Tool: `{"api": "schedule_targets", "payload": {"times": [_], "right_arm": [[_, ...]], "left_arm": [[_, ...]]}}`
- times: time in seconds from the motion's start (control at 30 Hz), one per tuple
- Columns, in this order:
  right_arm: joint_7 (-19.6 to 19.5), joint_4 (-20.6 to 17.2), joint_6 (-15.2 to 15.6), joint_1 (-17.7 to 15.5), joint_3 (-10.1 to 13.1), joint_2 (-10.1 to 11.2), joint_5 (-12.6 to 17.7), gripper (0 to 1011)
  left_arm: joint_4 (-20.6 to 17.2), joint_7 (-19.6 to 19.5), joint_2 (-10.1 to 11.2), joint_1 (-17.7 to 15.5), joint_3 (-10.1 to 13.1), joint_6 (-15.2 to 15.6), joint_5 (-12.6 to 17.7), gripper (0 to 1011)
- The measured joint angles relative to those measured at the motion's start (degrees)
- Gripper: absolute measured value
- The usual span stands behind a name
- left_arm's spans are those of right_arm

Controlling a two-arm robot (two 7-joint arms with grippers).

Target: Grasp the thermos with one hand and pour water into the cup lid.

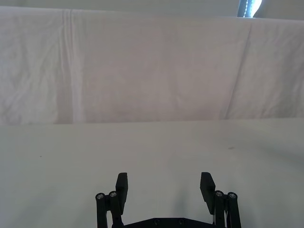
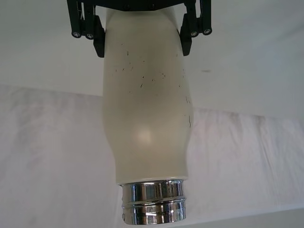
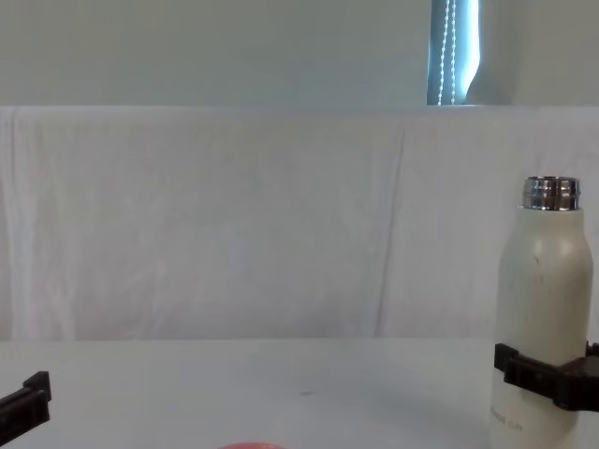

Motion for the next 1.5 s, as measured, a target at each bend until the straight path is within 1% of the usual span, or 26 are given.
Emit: {"api": "schedule_targets", "payload": {"times": [0.67,1.2,1.23,1.3,1.5], "right_arm": [[0.00,1.07,-0.45,0.14,-0.36,-0.43,-0.73,955],[-0.16,1.07,-0.56,0.08,-0.43,-0.48,-0.97,951],[-0.16,1.04,-0.58,0.08,-0.42,-0.48,-0.94,955],[-0.18,1.01,-0.58,0.08,-0.39,-0.47,-0.93,1001],[-0.18,0.99,-0.56,0.08,-0.37,-0.45,-0.90,1000]], "left_arm": [[0.00,0.00,0.00,0.00,0.00,0.00,0.00,1001],[0.00,0.00,0.00,0.00,0.00,0.00,0.00,1001],[0.00,0.00,0.00,0.00,0.00,0.00,0.00,1001],[0.00,0.00,0.00,0.00,0.00,0.00,0.00,1001],[0.00,0.00,0.00,0.00,0.00,0.00,0.00,1001]]}}
